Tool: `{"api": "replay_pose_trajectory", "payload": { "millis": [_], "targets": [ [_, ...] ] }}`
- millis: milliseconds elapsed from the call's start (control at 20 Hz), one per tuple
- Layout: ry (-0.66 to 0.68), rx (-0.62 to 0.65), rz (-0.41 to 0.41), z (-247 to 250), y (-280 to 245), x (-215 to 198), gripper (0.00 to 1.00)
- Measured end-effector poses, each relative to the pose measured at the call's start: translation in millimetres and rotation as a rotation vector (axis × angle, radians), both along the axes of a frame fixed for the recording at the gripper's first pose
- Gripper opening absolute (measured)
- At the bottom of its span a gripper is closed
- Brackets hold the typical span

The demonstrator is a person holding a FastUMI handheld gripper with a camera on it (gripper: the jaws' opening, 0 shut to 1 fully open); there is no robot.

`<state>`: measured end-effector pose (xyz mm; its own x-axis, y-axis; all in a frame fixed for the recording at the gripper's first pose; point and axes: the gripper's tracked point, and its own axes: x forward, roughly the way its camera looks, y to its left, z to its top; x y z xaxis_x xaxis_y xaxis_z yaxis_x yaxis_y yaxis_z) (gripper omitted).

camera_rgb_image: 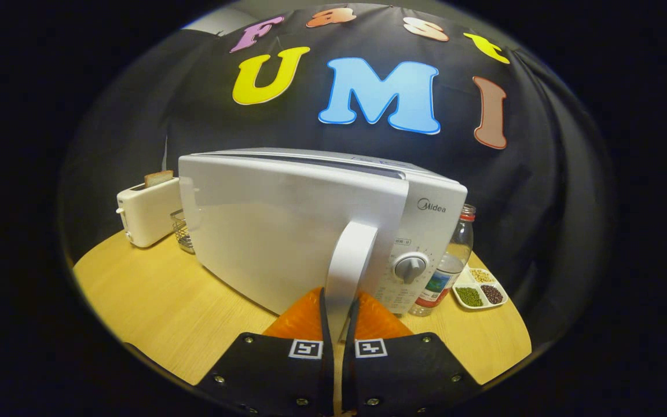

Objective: Open the microwave, put the food inside, and close the microwave door.

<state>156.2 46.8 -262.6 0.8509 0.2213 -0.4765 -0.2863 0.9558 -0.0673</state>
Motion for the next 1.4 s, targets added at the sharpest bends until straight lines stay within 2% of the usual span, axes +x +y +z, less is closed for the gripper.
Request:
{"api": "replay_pose_trajectory", "payload": {
  "millis": [400,550,950,1400],
  "targets": [
    [0.043,0.018,0.035,5.4,25.3,-58.0,0.07],
    [0.068,0.032,0.047,7.4,38.0,-78.0,0.12],
    [0.084,0.041,0.058,12.5,79.5,-132.3,0.15],
    [0.081,-0.008,0.109,9.8,137.1,-189.4,0.17]
  ]
}}
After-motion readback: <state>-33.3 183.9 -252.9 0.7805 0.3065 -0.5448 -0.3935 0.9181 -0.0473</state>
